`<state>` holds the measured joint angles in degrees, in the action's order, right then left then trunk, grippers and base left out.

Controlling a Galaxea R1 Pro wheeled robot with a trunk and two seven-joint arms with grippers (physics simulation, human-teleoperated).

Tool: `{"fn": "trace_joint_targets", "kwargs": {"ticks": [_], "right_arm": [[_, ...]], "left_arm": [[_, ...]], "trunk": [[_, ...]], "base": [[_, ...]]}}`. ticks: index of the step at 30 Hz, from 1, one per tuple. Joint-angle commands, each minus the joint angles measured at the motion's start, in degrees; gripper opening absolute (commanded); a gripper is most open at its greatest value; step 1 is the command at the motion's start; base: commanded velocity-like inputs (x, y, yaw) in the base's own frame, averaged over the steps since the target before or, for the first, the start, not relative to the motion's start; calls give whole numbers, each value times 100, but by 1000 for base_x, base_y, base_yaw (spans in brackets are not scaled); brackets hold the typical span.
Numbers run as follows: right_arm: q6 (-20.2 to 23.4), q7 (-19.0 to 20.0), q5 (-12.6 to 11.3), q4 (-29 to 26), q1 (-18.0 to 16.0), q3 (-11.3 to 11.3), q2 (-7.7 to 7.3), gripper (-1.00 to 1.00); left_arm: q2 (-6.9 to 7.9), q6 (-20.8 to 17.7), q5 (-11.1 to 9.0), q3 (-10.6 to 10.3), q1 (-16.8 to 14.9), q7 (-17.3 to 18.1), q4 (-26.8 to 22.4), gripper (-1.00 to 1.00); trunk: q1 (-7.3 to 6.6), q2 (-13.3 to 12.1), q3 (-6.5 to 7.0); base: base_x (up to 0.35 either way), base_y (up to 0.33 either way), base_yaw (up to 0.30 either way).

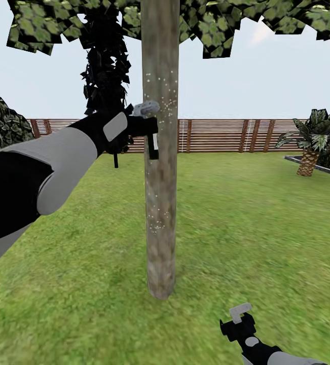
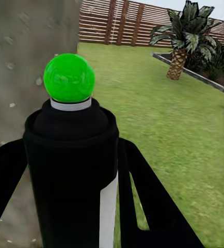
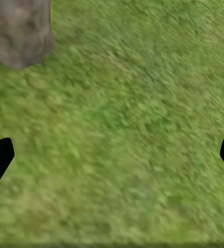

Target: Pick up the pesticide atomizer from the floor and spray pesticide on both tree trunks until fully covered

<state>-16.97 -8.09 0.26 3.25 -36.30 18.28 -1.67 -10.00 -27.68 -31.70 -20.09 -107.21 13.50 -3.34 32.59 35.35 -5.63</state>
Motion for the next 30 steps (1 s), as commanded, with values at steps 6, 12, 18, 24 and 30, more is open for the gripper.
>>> {"fn": "trace_joint_targets", "kwargs": {"ticks": [6,12,18,24,30], "right_arm": [[1,0,0,0,0,0,0,100],[1,0,0,0,0,0,0,100],[1,0,0,0,0,0,0,100],[1,0,0,0,0,0,0,100],[1,0,0,1,0,0,0,100]], "left_arm": [[0,-7,6,-10,34,359,1,-100],[0,14,13,-6,409,442,6,-100],[0,-2,7,-29,468,461,-343,-100],[0,-13,6,-19,472,443,-545,-100],[0,82,13,6,640,439,87,-100]], "trunk": [[0,0,0],[0,0,0],[0,0,0],[0,0,0],[0,0,0]], "base": [[0,0,0],[0,0,0],[0,0,0],[0,0,0],[0,0,0]]}}
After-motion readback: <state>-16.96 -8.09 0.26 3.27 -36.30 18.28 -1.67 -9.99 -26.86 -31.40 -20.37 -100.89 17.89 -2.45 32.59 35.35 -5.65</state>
